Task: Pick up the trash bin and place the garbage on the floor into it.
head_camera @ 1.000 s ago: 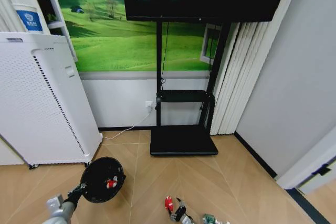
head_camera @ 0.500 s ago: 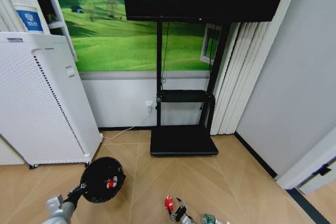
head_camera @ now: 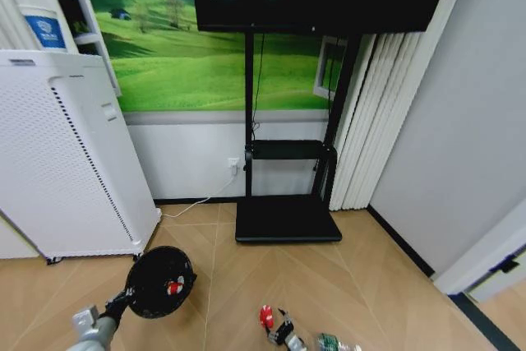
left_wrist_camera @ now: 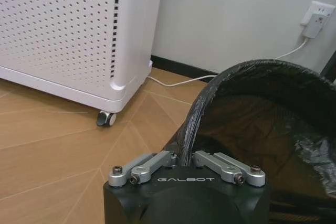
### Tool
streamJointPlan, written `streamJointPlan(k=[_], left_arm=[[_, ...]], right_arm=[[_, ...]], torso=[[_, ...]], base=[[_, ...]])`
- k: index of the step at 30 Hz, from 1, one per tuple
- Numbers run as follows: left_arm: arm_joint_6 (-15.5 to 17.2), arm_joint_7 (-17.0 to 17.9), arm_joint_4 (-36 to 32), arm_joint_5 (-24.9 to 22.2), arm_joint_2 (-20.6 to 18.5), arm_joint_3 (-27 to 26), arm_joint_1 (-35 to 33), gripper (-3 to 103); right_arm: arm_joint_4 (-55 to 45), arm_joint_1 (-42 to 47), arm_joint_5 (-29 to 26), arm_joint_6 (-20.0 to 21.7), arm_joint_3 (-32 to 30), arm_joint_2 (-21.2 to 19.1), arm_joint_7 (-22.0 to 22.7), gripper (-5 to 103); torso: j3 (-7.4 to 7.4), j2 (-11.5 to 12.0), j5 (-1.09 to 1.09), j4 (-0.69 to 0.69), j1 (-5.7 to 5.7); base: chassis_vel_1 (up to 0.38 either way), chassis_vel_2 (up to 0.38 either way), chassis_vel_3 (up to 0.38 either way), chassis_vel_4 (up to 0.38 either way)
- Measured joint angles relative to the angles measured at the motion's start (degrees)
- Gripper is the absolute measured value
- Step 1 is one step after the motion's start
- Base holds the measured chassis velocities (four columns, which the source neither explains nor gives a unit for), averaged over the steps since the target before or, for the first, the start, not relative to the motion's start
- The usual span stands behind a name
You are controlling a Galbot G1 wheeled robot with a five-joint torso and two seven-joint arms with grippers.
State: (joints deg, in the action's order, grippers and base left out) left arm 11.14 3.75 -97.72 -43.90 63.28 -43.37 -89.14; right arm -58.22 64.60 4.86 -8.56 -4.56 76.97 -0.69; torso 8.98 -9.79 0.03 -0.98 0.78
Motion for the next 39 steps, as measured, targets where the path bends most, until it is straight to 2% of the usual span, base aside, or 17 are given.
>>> streamJointPlan(k=[1, 2, 4, 5, 8, 10, 11, 12, 16, 20, 21, 22, 27, 34, 35, 37, 39], left_arm=[[0.0, 0.0, -0.1, 0.0, 0.0, 0.2, 0.0, 2], [0.0, 0.0, -0.1, 0.0, 0.0, 0.2, 0.0, 2], [0.0, 0.2, -0.1, 0.1, 0.0, 0.3, 0.1, 2], [0.0, 0.2, -0.1, 0.1, 0.0, 0.3, 0.1, 2], [-0.1, 0.2, -0.1, 0.1, -0.2, 0.2, 0.2, 2], [-0.1, 0.2, -0.1, 0.1, -0.2, 0.2, 0.2, 2], [-0.1, 0.2, 0.0, 0.1, -0.2, 0.1, 0.2, 2], [-0.1, 0.2, 0.0, 0.1, -0.2, 0.1, 0.2, 2], [-0.1, 0.3, 0.0, 0.1, -0.2, 0.1, 0.2, 2], [-0.1, 0.3, 0.1, 0.1, -0.2, 0.1, 0.2, 2], [-0.1, 0.2, 0.1, 0.1, -0.3, 0.1, 0.2, 2], [-0.1, 0.1, 0.2, 0.1, -0.3, 0.1, 0.2, 2], [-0.1, 0.1, 0.4, 0.1, -0.3, 0.2, 0.5, 2], [-0.2, 0.1, 0.7, 0.1, -0.2, 0.7, 0.8, 2], [-0.2, 0.1, 0.7, 0.1, -0.2, 0.7, 0.8, 2], [-0.2, 0.1, 0.7, 0.1, -0.3, 0.8, 0.8, 2], [-0.2, 0.0, 0.8, 0.2, -0.3, 0.8, 0.8, 2]], right_arm=[[-0.3, -0.4, -0.6, -0.1, -0.2, -0.1, 0.2, 63], [-0.3, -0.4, -0.6, -0.1, -0.2, -0.1, 0.2, 63], [-0.9, -1.0, -1.1, -0.1, -0.6, -0.5, 0.4, 52], [-0.9, -1.0, -1.1, -0.1, -0.6, -0.5, 0.4, 52], [-2.0, -0.8, -1.6, -0.2, -0.6, -1.0, 0.5, 37], [-2.3, -0.6, -1.6, -0.2, -0.6, -1.1, 0.5, 37], [-2.9, -0.1, -1.5, -0.3, -0.6, -1.2, 0.5, 20], [-2.9, -0.1, -1.5, -0.3, -0.6, -1.2, 0.5, 20], [-3.9, 0.2, -1.2, 0.4, 0.5, -1.4, 1.4, 3], [-4.5, -0.3, -1.3, 2.1, 1.8, -2.1, 1.6, 12], [-4.7, -0.9, -1.5, 2.8, 2.2, -2.7, 1.6, 23], [-4.8, -1.4, -1.7, 3.1, 2.3, -3.2, 1.5, 29], [-5.2, -1.9, -2.4, 3.6, 2.2, -3.9, 1.4, 40], [-5.7, -1.1, -2.2, 4.7, 2.9, -4.9, -0.2, 73], [-5.7, -1.1, -2.2, 4.7, 2.9, -4.9, -0.2, 73], [-5.6, -1.1, -2.1, 4.8, 3.9, -5.2, -1.2, 83], [-5.5, -1.3, -2.1, 5.0, 4.8, -5.3, -1.8, 89]], torso=[[0.00, 0.0, 0.10, 0.04, 0.00], [0.00, 0.0, 0.10, 0.04, 0.00], [-0.03, 0.0, -0.03, 0.05, -0.01], [-0.03, 0.0, -0.03, 0.05, -0.01], [-0.04, -0.1, 0.00, 0.04, -0.03], [-0.05, -0.1, -0.02, 0.05, -0.04], [-0.05, -0.1, -0.01, 0.04, -0.04], [-0.05, -0.1, -0.01, 0.04, -0.04], [-0.05, -0.1, -0.02, 0.04, -0.04], [-0.05, -0.1, -0.02, 0.04, -0.04], [-0.05, -0.1, -0.02, 0.05, -0.04], [-0.05, -0.1, -0.03, 0.05, -0.04], [-0.05, -0.1, -0.03, 0.05, -0.05], [-0.05, -0.1, -0.03, 0.04, -0.05], [-0.05, -0.1, -0.03, 0.04, -0.05], [-0.05, -0.1, -0.03, 0.04, -0.04], [-0.05, -0.1, -0.03, 0.04, -0.05]], base=[[0.000, 0.000, 0.000, 0.000], [0.000, 0.000, 0.000, 0.000], [0.000, 0.000, 0.000, 0.000], [0.000, 0.000, 0.000, 0.000], [0.000, 0.000, 0.000, 0.000], [0.000, 0.000, 0.000, 0.000], [0.000, 0.000, 0.000, 0.000], [0.000, 0.000, 0.000, 0.000], [0.000, 0.000, 0.000, 0.000], [0.000, 0.000, 0.000, 0.000], [0.000, 0.000, 0.000, 0.000], [0.000, 0.000, 0.000, 0.000], [0.000, 0.000, 0.000, 0.000], [0.000, 0.000, 0.000, 0.000], [0.000, 0.000, 0.000, 0.000], [0.000, 0.000, 0.000, 0.000], [0.000, 0.000, 0.000, 0.000]])
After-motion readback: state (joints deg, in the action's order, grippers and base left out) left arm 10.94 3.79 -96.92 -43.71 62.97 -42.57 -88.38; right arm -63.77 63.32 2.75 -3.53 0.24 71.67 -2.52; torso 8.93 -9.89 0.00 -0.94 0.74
